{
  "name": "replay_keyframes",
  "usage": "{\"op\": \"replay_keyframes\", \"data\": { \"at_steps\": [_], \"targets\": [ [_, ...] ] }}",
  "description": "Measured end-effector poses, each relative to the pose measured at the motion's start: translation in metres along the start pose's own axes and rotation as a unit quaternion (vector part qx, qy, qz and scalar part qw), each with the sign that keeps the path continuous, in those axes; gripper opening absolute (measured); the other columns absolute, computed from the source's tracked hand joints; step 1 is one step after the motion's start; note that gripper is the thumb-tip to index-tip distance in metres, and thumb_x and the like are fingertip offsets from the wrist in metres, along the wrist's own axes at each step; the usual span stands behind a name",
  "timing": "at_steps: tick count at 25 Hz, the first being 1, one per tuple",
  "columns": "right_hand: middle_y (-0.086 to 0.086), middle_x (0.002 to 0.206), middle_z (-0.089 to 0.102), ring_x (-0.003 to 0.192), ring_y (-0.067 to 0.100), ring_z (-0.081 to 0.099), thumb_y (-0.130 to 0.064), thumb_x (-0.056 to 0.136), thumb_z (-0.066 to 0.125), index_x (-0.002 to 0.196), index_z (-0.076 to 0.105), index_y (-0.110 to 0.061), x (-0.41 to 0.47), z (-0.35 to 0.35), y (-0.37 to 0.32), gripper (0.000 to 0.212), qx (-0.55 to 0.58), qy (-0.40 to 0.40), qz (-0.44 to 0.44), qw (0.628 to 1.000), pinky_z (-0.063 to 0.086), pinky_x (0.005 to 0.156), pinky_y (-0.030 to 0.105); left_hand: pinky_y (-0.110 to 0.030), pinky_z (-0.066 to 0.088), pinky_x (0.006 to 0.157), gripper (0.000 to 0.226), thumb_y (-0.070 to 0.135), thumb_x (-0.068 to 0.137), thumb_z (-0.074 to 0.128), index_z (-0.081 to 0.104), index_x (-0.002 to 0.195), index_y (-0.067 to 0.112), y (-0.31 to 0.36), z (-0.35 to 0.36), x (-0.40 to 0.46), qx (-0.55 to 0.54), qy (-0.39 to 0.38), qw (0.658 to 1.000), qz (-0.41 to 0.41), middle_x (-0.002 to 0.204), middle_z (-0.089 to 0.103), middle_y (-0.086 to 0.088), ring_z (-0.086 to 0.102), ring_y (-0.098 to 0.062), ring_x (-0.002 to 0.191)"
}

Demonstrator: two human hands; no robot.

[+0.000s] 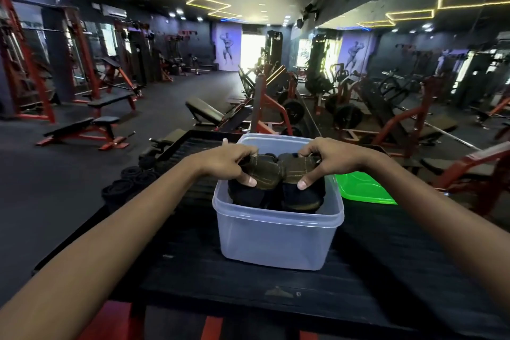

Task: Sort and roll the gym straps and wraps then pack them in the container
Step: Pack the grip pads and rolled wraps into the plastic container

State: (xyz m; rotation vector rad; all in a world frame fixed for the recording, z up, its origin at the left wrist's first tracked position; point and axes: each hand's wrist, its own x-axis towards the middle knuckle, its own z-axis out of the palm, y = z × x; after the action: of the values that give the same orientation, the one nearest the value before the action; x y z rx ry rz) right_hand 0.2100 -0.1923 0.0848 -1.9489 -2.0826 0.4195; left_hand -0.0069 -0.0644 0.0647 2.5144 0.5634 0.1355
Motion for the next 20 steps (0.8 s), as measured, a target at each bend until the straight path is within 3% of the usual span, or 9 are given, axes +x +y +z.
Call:
{"op": "replay_keyframes", "data": {
  "at_steps": [1,3,7,9,11,14,16,18,20],
  "targets": [
    [0.008,0.080,0.069,0.069,0.010,0.058,-0.032,0.066,0.087,0.080,0.070,-0.012,0.002,0.000,0.000,0.029,-0.008,0.001,-0.001,1.000,0.045,0.066,0.028,-0.043,0.021,0.107,0.025,0.012,0.084,0.071,0.050,0.092,0.002,-0.003,0.002,-0.001,0.004,0.012,1.000,-0.006,0.085,0.052,-0.006,0.054,-0.016,0.088],
    [0.006,0.076,0.067,0.068,0.011,0.057,-0.033,0.066,0.087,0.077,0.069,-0.014,0.004,-0.001,0.000,0.029,-0.019,-0.003,0.002,1.000,0.044,0.065,0.029,-0.048,-0.001,0.114,0.027,0.014,0.084,0.071,0.051,0.094,0.000,-0.008,0.004,-0.003,0.002,0.038,0.999,-0.014,0.089,0.057,-0.008,0.057,-0.017,0.098],
    [0.001,0.067,0.055,0.063,0.013,0.049,-0.034,0.066,0.087,0.073,0.062,-0.010,0.005,0.002,0.001,0.035,-0.041,-0.029,0.002,0.999,0.034,0.059,0.029,-0.043,0.019,0.107,0.025,0.011,0.082,0.074,0.050,0.076,0.012,-0.012,0.005,-0.008,-0.058,0.060,0.996,-0.018,0.081,0.058,-0.001,0.057,-0.012,0.088],
    [-0.003,0.067,0.060,0.064,0.012,0.053,-0.036,0.065,0.087,0.070,0.063,-0.018,0.006,0.005,-0.003,0.030,-0.069,-0.032,0.012,0.997,0.037,0.059,0.025,-0.027,0.038,0.087,0.027,0.006,0.080,0.075,0.051,0.071,0.015,-0.011,0.006,-0.008,-0.109,0.058,0.992,-0.029,0.069,0.060,0.010,0.057,-0.003,0.072],
    [-0.005,0.070,0.065,0.063,0.007,0.056,-0.036,0.066,0.087,0.073,0.066,-0.021,0.008,0.005,-0.007,0.026,-0.091,-0.058,0.024,0.994,0.040,0.058,0.019,-0.021,0.043,0.071,0.023,0.005,0.080,0.075,0.057,0.073,0.017,-0.007,0.010,-0.007,-0.104,0.044,0.993,-0.038,0.064,0.062,0.016,0.058,0.000,0.066],
    [-0.010,0.066,0.064,0.059,0.003,0.056,-0.036,0.067,0.086,0.073,0.067,-0.024,0.013,0.005,-0.011,0.023,-0.116,-0.094,0.048,0.988,0.040,0.056,0.016,-0.033,0.049,0.085,0.017,0.012,0.079,0.076,0.064,0.090,0.012,-0.002,0.014,-0.005,-0.036,0.034,0.998,-0.049,0.089,0.068,0.000,0.063,-0.017,0.088],
    [-0.008,0.068,0.063,0.064,0.008,0.057,-0.039,0.068,0.085,0.075,0.066,-0.024,0.016,0.006,-0.014,0.025,-0.144,-0.103,0.065,0.982,0.040,0.057,0.019,-0.038,0.043,0.094,0.019,0.016,0.079,0.077,0.060,0.088,0.014,0.001,0.015,-0.002,0.042,0.027,0.996,-0.073,0.084,0.063,0.003,0.058,-0.015,0.086],
    [-0.008,0.069,0.062,0.065,0.009,0.055,-0.039,0.066,0.085,0.078,0.066,-0.022,0.016,0.006,-0.018,0.028,-0.184,-0.120,0.085,0.972,0.040,0.057,0.020,-0.055,0.024,0.110,0.021,0.022,0.078,0.077,0.061,0.089,0.013,0.007,0.015,0.001,0.126,0.020,0.986,-0.109,0.078,0.057,0.007,0.053,-0.015,0.091],
    [-0.011,0.065,0.056,0.062,0.006,0.051,-0.037,0.065,0.087,0.071,0.060,-0.021,0.013,0.007,-0.022,0.031,-0.222,-0.142,0.112,0.958,0.038,0.055,0.021,-0.067,0.008,0.111,0.027,0.026,0.079,0.076,0.063,0.100,0.014,0.013,0.016,0.005,0.176,0.014,0.974,-0.139,0.091,0.059,0.004,0.052,-0.023,0.110]
  ]
}}
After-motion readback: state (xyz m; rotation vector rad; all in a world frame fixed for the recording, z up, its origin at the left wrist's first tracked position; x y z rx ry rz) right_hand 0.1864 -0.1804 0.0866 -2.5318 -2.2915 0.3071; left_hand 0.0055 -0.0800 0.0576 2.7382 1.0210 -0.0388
